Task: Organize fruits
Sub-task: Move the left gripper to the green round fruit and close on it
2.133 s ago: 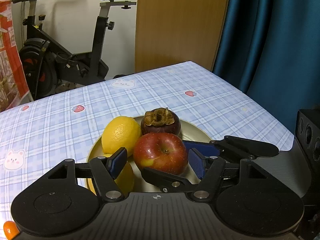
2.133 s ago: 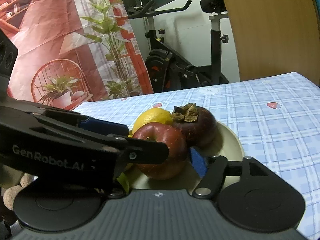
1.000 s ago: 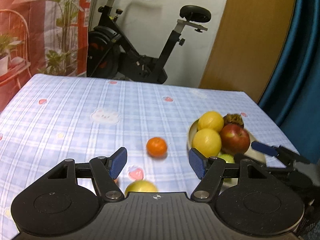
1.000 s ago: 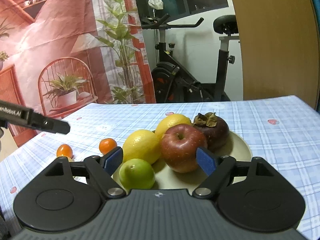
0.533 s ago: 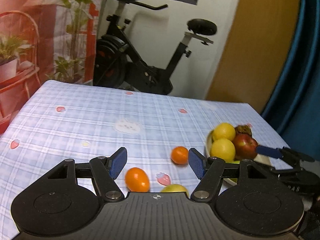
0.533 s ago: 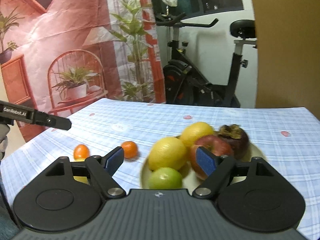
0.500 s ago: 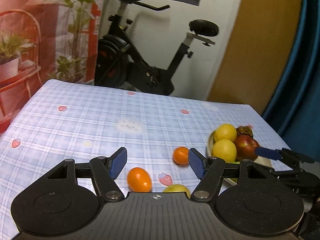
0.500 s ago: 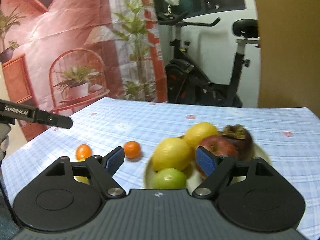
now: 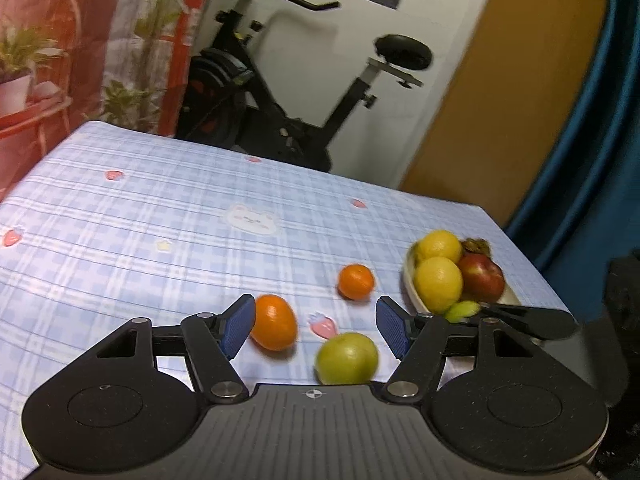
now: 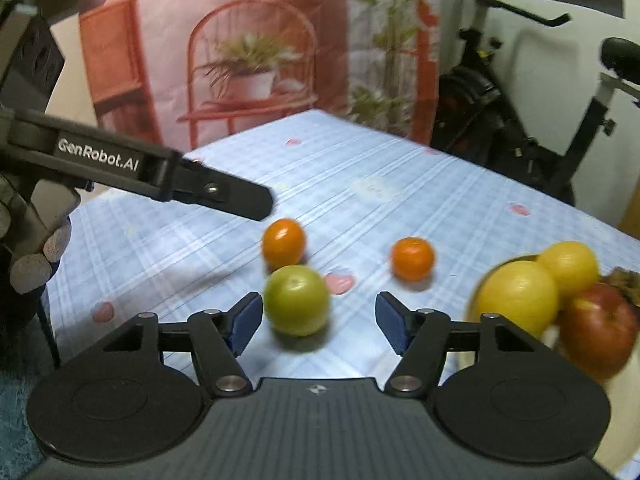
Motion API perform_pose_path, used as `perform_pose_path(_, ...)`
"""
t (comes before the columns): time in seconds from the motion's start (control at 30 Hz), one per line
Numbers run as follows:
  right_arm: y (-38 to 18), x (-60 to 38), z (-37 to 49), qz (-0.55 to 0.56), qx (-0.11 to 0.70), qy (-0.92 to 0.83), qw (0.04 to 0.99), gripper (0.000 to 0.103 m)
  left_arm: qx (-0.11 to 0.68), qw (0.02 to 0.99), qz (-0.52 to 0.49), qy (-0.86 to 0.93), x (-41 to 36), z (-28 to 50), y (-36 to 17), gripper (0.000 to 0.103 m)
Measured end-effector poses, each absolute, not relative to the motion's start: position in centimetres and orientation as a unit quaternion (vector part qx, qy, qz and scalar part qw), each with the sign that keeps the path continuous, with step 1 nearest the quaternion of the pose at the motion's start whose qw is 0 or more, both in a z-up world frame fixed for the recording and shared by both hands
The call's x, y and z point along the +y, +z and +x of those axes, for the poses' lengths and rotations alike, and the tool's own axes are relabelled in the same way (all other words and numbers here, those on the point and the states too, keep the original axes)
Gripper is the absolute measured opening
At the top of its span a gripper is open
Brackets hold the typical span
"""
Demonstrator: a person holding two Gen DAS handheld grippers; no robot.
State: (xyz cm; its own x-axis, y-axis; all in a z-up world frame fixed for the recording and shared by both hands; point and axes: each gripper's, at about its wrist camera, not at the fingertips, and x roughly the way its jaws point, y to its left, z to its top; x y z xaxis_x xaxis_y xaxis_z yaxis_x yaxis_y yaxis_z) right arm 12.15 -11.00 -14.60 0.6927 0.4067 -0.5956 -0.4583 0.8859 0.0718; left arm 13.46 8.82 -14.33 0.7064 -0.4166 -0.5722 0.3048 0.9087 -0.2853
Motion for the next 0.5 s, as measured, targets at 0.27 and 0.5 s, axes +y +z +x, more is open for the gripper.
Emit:
perform_pose_path(0.27,-15.5,-9.0,13.5,-0.059,0.336,0.241,0.908,0.057,0.358,0.902,-0.08,-0.228,6.7,13.8,-16.6,0.068)
perform_pose_path(0.5,-15.7,-8.8,14.0,-0.054,0.344,0.236,0.907,0.052,0.364,0.9,-0.082,-0.227,6.8,14.3,-17.4,0.057)
